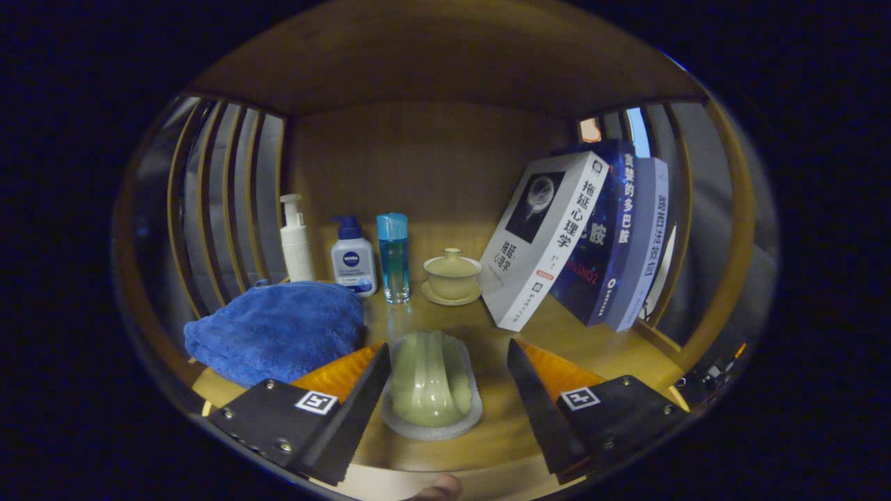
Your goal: Pull open the drawer, take out the items inside it, and place them on the countertop above the cabinet.
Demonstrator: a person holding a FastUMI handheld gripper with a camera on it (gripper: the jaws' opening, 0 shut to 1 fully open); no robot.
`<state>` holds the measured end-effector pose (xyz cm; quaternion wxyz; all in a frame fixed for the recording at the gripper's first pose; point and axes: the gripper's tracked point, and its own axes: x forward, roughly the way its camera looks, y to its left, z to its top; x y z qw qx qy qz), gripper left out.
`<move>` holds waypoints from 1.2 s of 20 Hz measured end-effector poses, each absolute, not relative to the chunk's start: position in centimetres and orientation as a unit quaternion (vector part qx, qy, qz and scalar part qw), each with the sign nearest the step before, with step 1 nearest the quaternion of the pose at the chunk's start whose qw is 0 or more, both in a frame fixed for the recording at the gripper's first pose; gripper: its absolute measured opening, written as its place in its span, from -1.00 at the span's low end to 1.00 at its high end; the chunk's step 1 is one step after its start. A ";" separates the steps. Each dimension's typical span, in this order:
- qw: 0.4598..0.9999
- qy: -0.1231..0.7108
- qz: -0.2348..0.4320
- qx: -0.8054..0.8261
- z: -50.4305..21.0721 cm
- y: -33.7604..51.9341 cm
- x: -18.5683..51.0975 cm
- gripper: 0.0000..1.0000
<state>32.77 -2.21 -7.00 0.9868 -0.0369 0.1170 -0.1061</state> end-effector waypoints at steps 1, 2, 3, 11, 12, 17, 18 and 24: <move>0.987 0.113 -0.109 -0.033 -6.4 -2.3 31.9 1.00; 0.987 0.108 -0.110 -0.032 -5.9 -2.2 31.1 1.00; 0.987 0.107 -0.115 -0.032 -5.4 -2.3 30.1 1.00; 0.991 0.077 -0.102 -0.049 -1.0 0.4 21.4 1.00; 0.990 0.075 -0.104 -0.053 -0.8 0.7 20.2 1.00; 0.992 0.051 -0.099 -0.055 0.5 3.1 14.4 1.00; 0.992 0.050 -0.102 -0.062 0.5 3.0 13.0 1.00; 0.996 0.012 -0.079 -0.026 -0.9 3.9 7.9 1.00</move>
